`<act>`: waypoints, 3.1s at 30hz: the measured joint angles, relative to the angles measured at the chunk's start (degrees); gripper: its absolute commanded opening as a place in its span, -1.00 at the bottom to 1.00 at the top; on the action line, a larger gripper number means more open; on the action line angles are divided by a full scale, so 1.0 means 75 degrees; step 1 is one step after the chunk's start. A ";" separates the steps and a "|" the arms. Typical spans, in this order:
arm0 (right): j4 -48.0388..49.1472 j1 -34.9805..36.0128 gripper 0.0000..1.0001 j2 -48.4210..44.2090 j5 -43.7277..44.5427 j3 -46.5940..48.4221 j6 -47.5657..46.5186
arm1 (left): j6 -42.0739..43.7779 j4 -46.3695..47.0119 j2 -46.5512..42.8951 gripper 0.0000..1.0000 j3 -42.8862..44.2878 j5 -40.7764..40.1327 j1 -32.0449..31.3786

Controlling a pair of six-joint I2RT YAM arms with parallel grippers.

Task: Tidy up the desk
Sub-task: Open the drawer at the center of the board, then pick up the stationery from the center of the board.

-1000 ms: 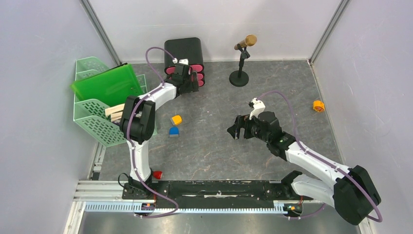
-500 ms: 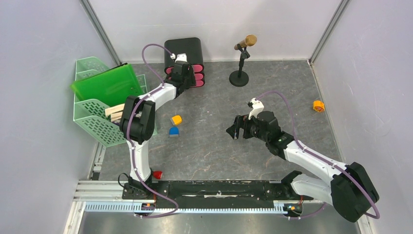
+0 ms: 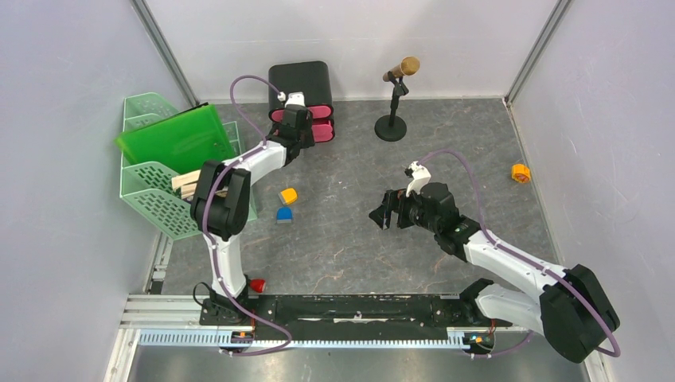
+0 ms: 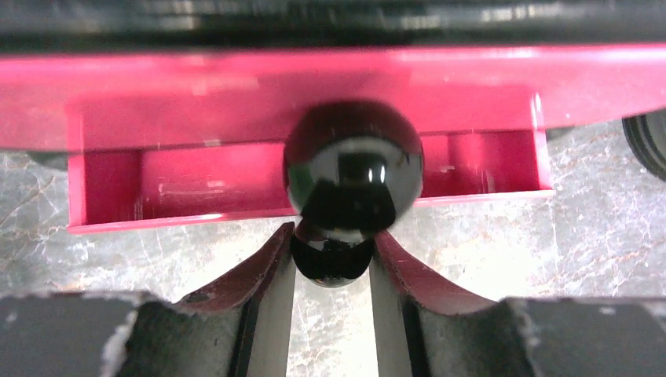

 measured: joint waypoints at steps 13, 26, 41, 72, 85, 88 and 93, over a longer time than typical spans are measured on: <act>0.0041 -0.0003 0.96 0.0000 -0.0221 -0.0102 0.0140 | 0.0306 -0.0513 -0.1209 -0.93 -0.1262 -0.0038 -0.0417; 0.0047 -0.0015 0.96 0.0003 -0.0361 -0.0143 0.0201 | 0.0580 -0.0933 -0.1580 -0.49 -0.1594 -0.0600 -0.0903; 0.0099 -0.0038 0.96 0.0000 -0.0388 -0.0178 0.0224 | 0.0764 -0.1040 -0.1988 0.42 -0.1600 -0.0187 -0.1035; -0.1317 -0.0044 0.96 -0.1580 -0.1413 -0.0691 0.0545 | -0.1367 -0.3147 -0.6945 0.99 -0.4555 0.1399 -0.1035; -0.2296 -0.0044 0.96 -0.3002 -0.1160 -0.0714 0.0784 | -0.1757 -0.3917 -0.6776 0.99 -0.5129 0.1169 -0.1035; -0.2366 -0.0044 0.96 -0.3005 -0.1105 -0.0778 0.0822 | -0.1722 -0.4127 -0.6615 0.99 -0.5112 0.0892 -0.1035; -0.2276 -0.0044 0.96 -0.2789 -0.1040 -0.0985 0.0871 | -0.1559 -0.4421 -0.6213 0.99 -0.4925 0.0490 -0.1035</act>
